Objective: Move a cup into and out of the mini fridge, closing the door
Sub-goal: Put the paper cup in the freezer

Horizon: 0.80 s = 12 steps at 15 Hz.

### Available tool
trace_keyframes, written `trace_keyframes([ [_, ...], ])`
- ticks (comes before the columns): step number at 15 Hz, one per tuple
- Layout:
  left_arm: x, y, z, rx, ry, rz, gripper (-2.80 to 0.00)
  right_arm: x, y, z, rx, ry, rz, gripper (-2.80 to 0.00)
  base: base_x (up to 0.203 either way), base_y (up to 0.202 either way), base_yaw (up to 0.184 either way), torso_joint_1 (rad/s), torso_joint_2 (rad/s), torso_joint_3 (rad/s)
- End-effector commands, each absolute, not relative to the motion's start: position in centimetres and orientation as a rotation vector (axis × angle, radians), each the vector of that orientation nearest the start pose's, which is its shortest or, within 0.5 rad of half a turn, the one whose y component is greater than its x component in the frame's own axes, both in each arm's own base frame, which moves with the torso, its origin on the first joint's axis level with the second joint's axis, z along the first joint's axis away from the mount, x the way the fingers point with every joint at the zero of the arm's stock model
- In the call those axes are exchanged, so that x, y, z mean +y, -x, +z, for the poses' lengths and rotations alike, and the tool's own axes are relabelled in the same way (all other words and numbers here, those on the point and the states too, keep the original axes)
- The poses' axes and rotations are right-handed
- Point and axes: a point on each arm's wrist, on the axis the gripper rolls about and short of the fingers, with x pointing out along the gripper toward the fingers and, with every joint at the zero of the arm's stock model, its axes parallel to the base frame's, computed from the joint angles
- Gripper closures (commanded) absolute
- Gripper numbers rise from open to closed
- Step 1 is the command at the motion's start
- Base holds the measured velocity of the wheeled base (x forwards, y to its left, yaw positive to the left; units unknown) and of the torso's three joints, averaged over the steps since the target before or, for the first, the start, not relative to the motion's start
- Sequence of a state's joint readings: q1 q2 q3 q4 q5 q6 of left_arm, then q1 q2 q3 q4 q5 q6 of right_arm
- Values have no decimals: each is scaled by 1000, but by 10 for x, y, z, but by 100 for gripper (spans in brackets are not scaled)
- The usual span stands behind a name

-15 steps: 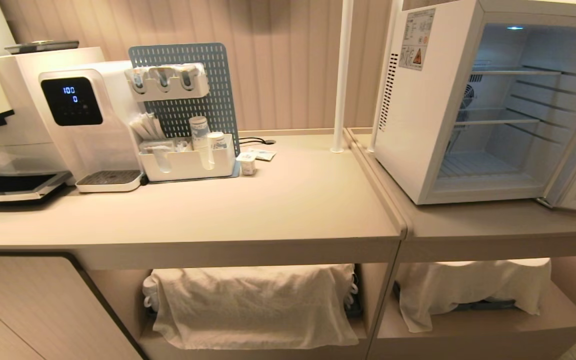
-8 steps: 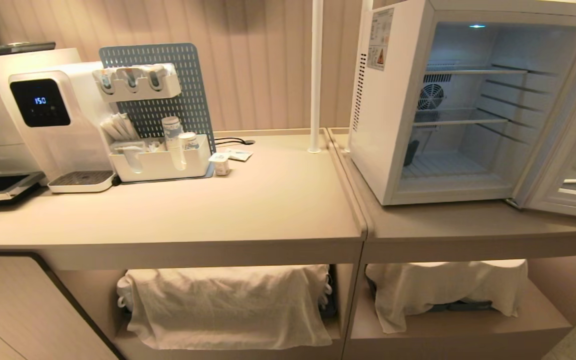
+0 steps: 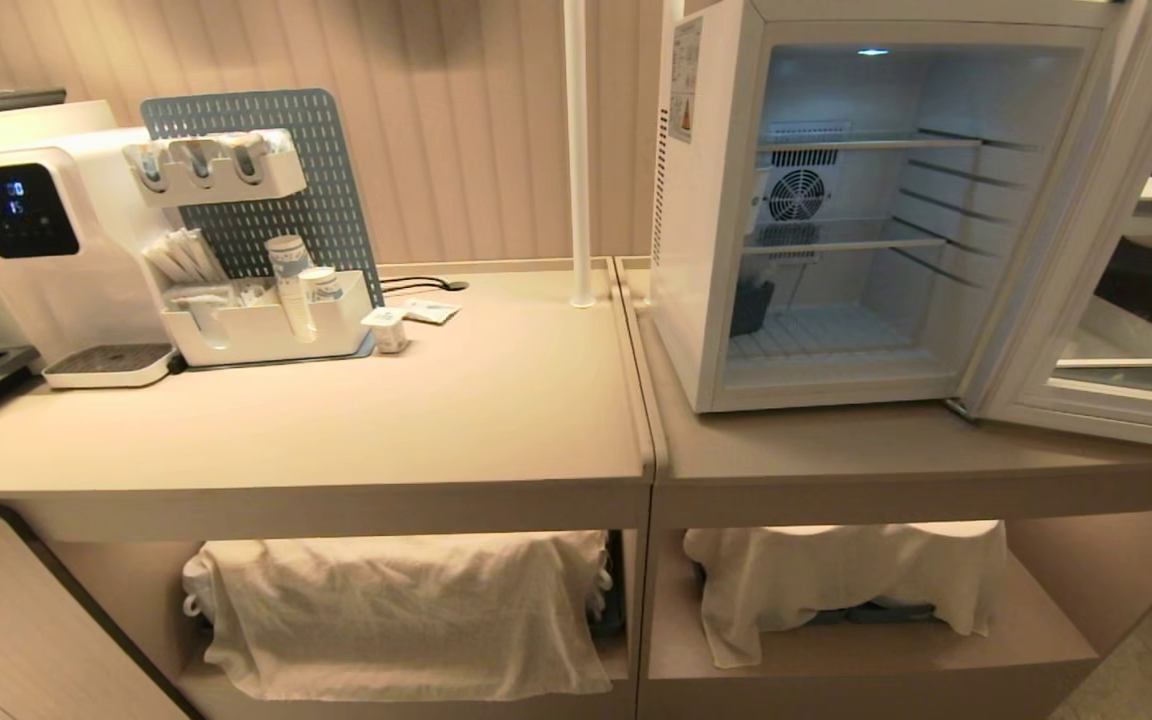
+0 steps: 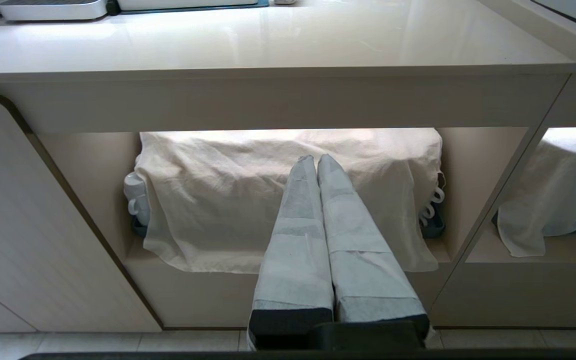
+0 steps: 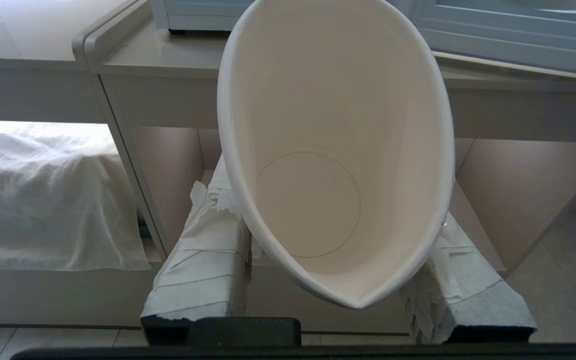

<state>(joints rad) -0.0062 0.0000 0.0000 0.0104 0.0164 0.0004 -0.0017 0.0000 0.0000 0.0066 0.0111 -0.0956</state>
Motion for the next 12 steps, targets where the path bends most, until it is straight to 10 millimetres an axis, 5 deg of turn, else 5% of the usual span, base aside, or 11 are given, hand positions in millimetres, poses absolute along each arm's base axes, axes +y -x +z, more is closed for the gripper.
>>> trace_keyframes([
  [1, 1, 23, 74, 13, -2, 11, 0, 0, 21, 70, 24, 95, 12, 0, 0, 0, 0, 0, 0, 0],
  [7, 1, 23, 74, 11, 0, 11, 0, 0, 26, 89, 9, 92, 14, 0, 0, 0, 0, 0, 0, 0],
  [10, 1, 23, 74, 12, 0, 11, 0, 1, 37, 144, 89, 48, 48, 0, 0, 0, 0, 0, 0, 0],
  [12, 1, 23, 74, 12, 1, 11, 0, 2, 27, 195, 193, 0, 94, 0, 0, 0, 0, 0, 0, 0],
])
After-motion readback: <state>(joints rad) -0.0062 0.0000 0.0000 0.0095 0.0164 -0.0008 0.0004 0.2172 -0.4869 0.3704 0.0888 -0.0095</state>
